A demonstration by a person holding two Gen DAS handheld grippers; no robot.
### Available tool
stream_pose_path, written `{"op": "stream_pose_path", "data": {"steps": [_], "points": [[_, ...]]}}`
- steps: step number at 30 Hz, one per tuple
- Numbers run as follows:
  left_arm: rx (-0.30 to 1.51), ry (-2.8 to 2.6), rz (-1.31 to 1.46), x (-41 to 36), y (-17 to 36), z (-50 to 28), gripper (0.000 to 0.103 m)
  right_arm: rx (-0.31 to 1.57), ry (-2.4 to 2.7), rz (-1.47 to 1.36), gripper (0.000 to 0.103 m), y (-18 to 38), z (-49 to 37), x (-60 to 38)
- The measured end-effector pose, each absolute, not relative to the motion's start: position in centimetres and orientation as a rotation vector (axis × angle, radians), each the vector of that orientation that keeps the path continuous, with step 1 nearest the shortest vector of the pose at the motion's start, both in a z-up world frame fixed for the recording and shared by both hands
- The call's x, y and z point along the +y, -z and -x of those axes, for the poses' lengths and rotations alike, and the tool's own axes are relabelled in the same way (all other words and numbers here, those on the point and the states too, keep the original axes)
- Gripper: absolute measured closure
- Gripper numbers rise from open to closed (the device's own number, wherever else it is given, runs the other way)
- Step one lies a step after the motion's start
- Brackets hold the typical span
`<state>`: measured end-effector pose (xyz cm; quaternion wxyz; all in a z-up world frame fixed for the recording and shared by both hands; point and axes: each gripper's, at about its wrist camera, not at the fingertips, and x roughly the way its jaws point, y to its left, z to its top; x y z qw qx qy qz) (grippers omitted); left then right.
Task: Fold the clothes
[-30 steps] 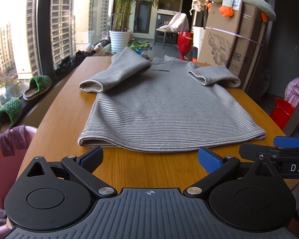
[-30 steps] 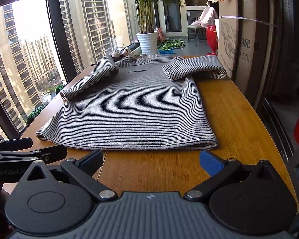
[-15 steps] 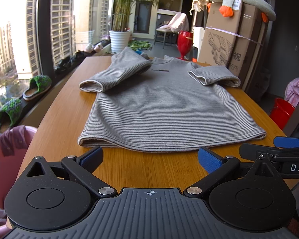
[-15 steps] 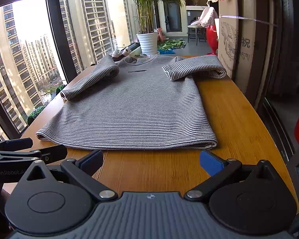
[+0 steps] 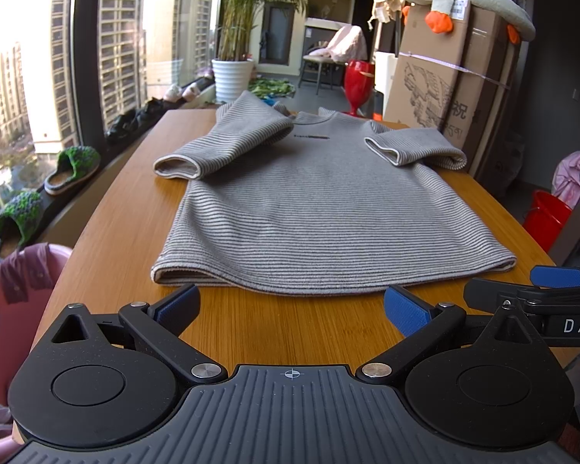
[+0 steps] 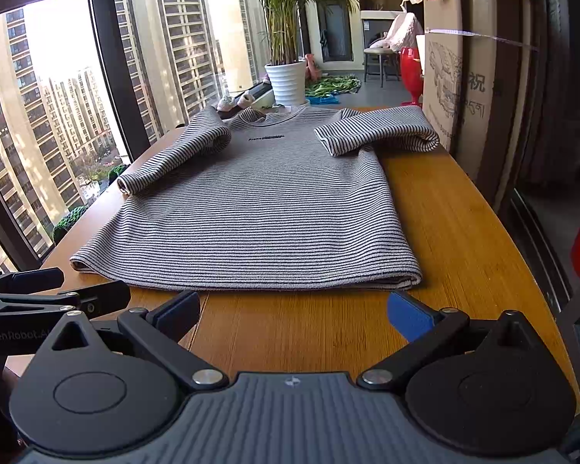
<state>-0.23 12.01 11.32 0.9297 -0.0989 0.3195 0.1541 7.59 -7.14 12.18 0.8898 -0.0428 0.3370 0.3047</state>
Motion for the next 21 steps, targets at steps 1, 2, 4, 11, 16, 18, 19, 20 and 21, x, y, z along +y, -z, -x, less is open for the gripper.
{"op": "stream_pose_path", "data": {"steps": [1, 2, 4, 11, 16, 18, 19, 20, 21], "points": [[0.654, -0.316, 0.203, 12.0, -11.3, 0.2, 0.000, 0.699, -0.633, 0.089, 0.000, -12.2, -7.6, -7.2], [0.654, -0.316, 0.203, 12.0, -11.3, 0.2, 0.000, 0.699, -0.633, 0.089, 0.000, -12.2, -7.6, -7.2], [0.654, -0.316, 0.202, 12.0, -11.3, 0.2, 0.000, 0.699, -0.633, 0.088, 0.000, -12.2, -7.6, -7.2], [0.654, -0.317, 0.203, 12.0, -11.3, 0.2, 0.000, 0.700, -0.634, 0.086, 0.000, -12.2, -7.6, -7.2], [0.662, -0.312, 0.212, 12.1, -11.2, 0.0, 0.000, 0.706, -0.636, 0.077, 0.000, -12.1, -7.9, -7.4], [0.668, -0.307, 0.228, 12.4, -11.1, -0.2, 0.000, 0.704, -0.637, 0.073, 0.000, -12.2, -8.1, -7.5], [0.669, -0.305, 0.235, 12.6, -11.2, -0.2, 0.000, 0.701, -0.638, 0.071, 0.000, -12.2, -8.3, -7.5], [0.660, -0.300, 0.242, 12.8, -11.3, -0.3, 0.000, 0.698, -0.640, 0.070, 0.000, -12.3, -8.5, -7.5], [0.652, -0.295, 0.249, 13.0, -11.4, -0.4, 0.000, 0.693, -0.643, 0.070, 0.000, -12.4, -8.8, -7.5]]}}
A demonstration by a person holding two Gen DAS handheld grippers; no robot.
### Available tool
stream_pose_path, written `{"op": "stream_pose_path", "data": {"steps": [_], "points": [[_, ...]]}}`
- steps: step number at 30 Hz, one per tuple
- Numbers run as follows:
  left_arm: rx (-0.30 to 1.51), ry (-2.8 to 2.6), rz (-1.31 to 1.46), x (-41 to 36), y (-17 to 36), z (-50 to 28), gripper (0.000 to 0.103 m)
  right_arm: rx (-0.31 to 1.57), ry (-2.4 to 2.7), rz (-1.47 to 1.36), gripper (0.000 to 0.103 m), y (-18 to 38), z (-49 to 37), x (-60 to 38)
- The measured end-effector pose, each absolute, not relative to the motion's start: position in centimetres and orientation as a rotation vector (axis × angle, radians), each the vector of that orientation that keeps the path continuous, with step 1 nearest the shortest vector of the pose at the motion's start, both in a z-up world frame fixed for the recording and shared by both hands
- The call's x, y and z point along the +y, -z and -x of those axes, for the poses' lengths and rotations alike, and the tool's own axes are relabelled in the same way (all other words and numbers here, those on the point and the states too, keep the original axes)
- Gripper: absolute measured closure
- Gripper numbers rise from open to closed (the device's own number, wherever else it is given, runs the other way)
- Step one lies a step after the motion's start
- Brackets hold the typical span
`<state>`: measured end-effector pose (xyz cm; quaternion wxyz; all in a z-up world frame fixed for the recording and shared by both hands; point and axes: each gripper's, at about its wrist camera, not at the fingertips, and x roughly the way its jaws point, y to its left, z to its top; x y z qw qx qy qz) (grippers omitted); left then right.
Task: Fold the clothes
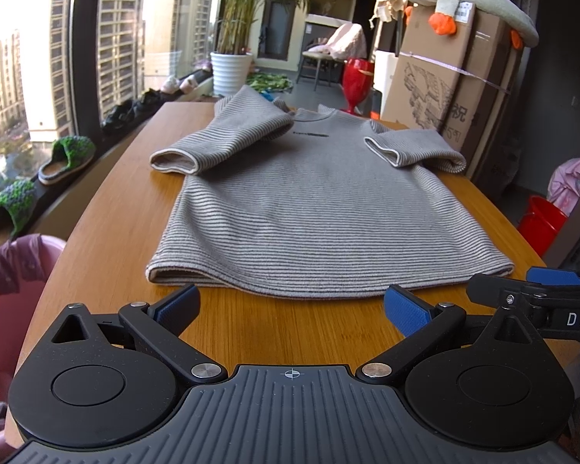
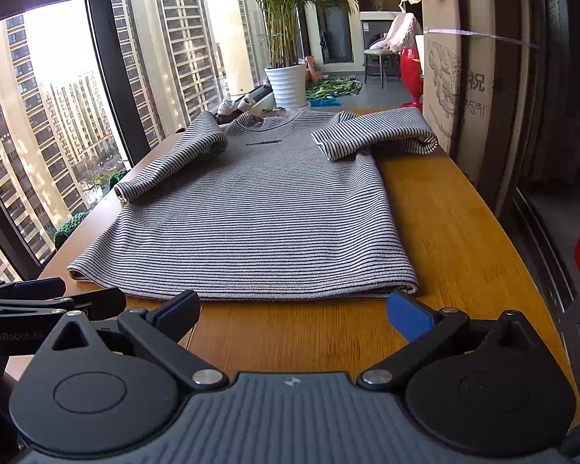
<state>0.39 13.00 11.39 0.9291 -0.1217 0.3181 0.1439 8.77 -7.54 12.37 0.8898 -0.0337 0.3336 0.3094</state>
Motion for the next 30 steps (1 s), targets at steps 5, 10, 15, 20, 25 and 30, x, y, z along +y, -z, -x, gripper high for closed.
{"op": "stream_pose_path", "data": {"steps": [5, 10, 15, 20, 25, 30], "points": [[0.603, -0.211, 0.239, 14.1, -12.9, -2.6, 0.000, 0.718, -0.715, 0.017, 0.000, -13.0, -12.3, -7.4], [0.588, -0.107, 0.218, 15.2, -13.6, -7.4, 0.000, 0.701, -0.725, 0.008, 0.000, -13.5, -17.2, -5.8], [0.634, -0.073, 0.187, 17.2, -12.3, -13.8, 0.000, 0.648, -0.758, 0.042, 0.000, -12.9, -21.7, -3.3], [0.719, -0.051, 0.262, 20.0, -10.4, -18.5, 0.000, 0.745, -0.793, -0.093, 0.000, -11.2, -26.5, -2.2], [0.702, -0.058, 0.350, 22.1, -8.0, -18.4, 0.000, 0.810, -0.856, -0.227, 0.000, -9.0, -27.7, -2.9], [0.678, -0.079, 0.336, 21.4, -7.6, -17.9, 0.000, 0.815, -0.912, -0.157, 0.000, -8.9, -27.3, -3.0]]}}
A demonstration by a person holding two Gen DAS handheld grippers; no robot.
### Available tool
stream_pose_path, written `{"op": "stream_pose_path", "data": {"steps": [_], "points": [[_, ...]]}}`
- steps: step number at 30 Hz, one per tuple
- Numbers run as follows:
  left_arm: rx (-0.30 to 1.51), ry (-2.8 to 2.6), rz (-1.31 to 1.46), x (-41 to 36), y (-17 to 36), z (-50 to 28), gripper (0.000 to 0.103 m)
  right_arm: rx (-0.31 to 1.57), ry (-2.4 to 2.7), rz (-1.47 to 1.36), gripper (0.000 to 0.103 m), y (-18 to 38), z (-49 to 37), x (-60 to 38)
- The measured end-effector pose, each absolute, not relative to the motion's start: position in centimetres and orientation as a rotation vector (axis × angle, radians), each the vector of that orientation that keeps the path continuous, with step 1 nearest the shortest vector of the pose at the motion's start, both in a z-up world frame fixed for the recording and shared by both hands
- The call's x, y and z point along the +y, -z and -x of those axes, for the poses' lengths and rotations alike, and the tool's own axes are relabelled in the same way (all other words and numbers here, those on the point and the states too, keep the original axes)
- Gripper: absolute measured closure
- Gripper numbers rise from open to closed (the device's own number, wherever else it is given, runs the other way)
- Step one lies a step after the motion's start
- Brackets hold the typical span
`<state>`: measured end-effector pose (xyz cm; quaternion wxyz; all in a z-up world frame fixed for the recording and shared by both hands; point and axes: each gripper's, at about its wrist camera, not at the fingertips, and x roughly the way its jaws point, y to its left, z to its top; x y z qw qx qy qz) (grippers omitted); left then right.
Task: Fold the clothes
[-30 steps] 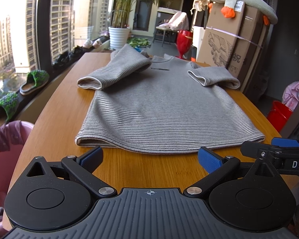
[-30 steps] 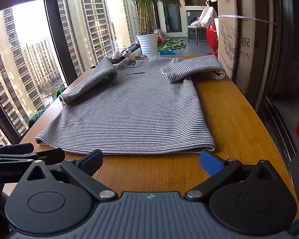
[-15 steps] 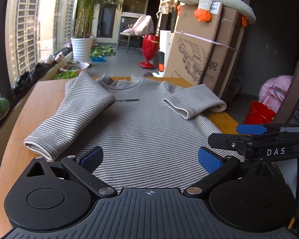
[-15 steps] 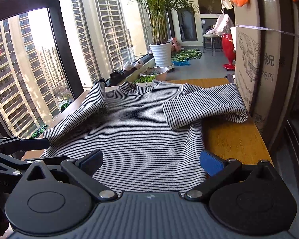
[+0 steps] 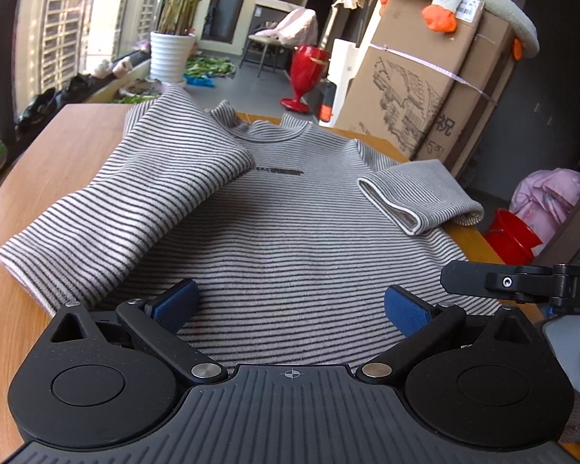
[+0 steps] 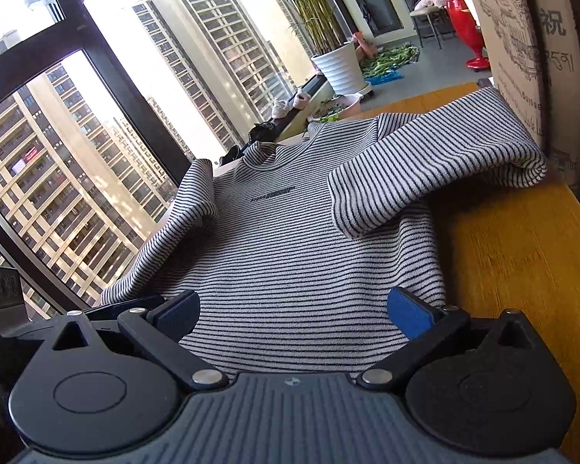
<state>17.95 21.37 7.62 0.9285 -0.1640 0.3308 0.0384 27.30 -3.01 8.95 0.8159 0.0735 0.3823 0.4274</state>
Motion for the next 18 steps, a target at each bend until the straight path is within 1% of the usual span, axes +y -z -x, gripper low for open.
{"op": "stream_pose_path", "data": {"steps": [7, 11, 18], "points": [[0.675, -0.028, 0.342, 19.0, -7.8, -14.5, 0.000, 0.741, -0.949, 0.109, 0.000, -8.9, -21.3, -4.2], [0.661, -0.020, 0.277, 16.2, -7.7, -12.3, 0.000, 0.734, -0.943, 0.159, 0.000, -9.2, -18.9, -5.5], [0.620, -0.009, 0.357, 16.7, -7.6, -11.7, 0.000, 0.744, -0.888, 0.180, 0.001, -10.4, -18.0, -5.4]]}}
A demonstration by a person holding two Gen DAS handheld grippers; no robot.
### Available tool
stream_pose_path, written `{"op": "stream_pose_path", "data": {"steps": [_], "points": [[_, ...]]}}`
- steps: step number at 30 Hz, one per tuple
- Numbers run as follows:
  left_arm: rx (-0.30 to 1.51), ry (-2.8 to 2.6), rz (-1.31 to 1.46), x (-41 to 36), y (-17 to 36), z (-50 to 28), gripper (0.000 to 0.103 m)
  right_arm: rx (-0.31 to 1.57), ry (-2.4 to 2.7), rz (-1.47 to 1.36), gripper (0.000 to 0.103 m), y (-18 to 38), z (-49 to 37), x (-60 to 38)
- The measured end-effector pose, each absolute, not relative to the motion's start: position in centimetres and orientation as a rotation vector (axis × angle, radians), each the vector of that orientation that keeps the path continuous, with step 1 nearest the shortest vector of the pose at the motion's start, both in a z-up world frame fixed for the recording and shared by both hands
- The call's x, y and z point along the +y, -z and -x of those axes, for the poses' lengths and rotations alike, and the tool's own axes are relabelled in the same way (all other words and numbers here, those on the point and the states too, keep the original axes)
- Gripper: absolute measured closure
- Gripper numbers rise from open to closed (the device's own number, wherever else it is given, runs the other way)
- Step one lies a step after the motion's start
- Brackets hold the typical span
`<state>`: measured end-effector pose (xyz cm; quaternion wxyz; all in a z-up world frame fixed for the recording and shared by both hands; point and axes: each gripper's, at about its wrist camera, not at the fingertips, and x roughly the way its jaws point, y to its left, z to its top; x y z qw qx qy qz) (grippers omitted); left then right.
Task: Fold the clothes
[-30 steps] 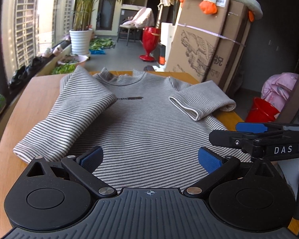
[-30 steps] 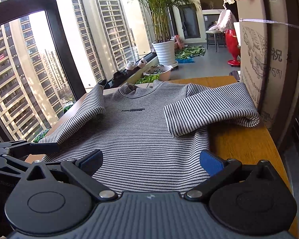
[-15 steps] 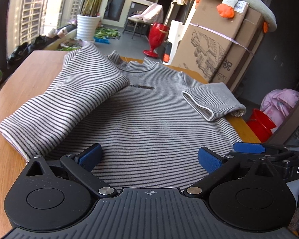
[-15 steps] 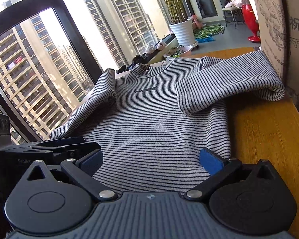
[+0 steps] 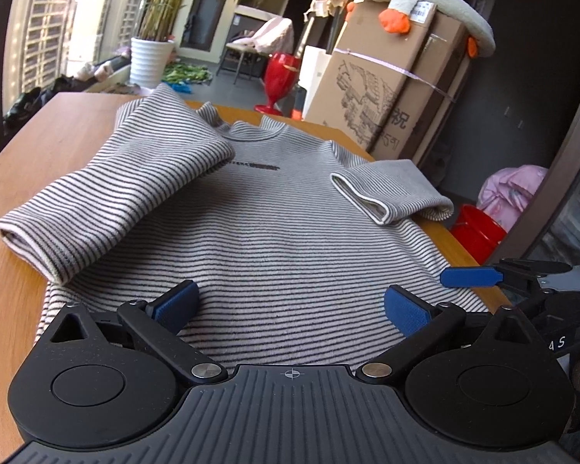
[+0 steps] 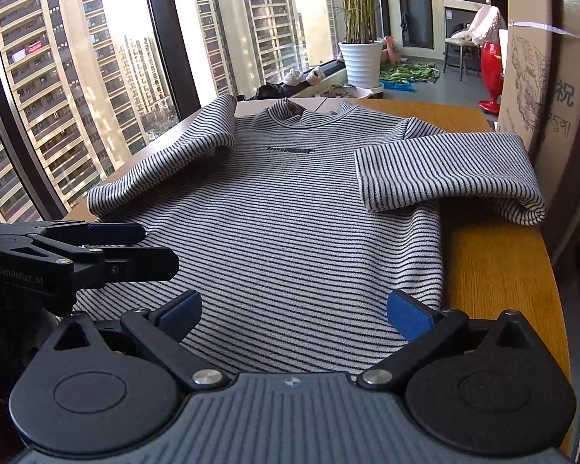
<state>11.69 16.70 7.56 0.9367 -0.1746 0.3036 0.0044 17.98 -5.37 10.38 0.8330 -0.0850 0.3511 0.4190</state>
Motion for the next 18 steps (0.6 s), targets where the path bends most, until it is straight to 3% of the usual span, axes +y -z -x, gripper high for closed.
{"op": "stream_pose_path", "data": {"steps": [7, 10, 12, 13, 16, 18], "points": [[0.574, 0.035, 0.448, 18.1, -7.2, -11.0, 0.000, 0.602, -0.645, 0.217, 0.019, -15.0, -20.5, -7.1], [0.558, 0.057, 0.493, 18.7, -7.0, -10.9, 0.000, 0.576, -0.579, 0.239, 0.038, -16.4, -21.4, -7.9], [0.550, 0.066, 0.516, 19.0, -6.8, -10.8, 0.000, 0.576, -0.550, 0.266, 0.066, -16.8, -21.7, -7.9], [0.547, 0.069, 0.526, 19.2, -6.8, -10.7, 0.000, 0.570, -0.539, 0.296, 0.072, -16.9, -21.6, -7.7], [0.546, 0.068, 0.526, 19.1, -6.7, -10.7, 0.000, 0.534, -0.533, 0.452, 0.075, -16.1, -20.6, -6.4], [0.545, 0.068, 0.526, 19.0, -6.7, -10.6, 0.000, 0.504, -0.544, 0.561, 0.072, -15.1, -20.1, -5.1]]}}
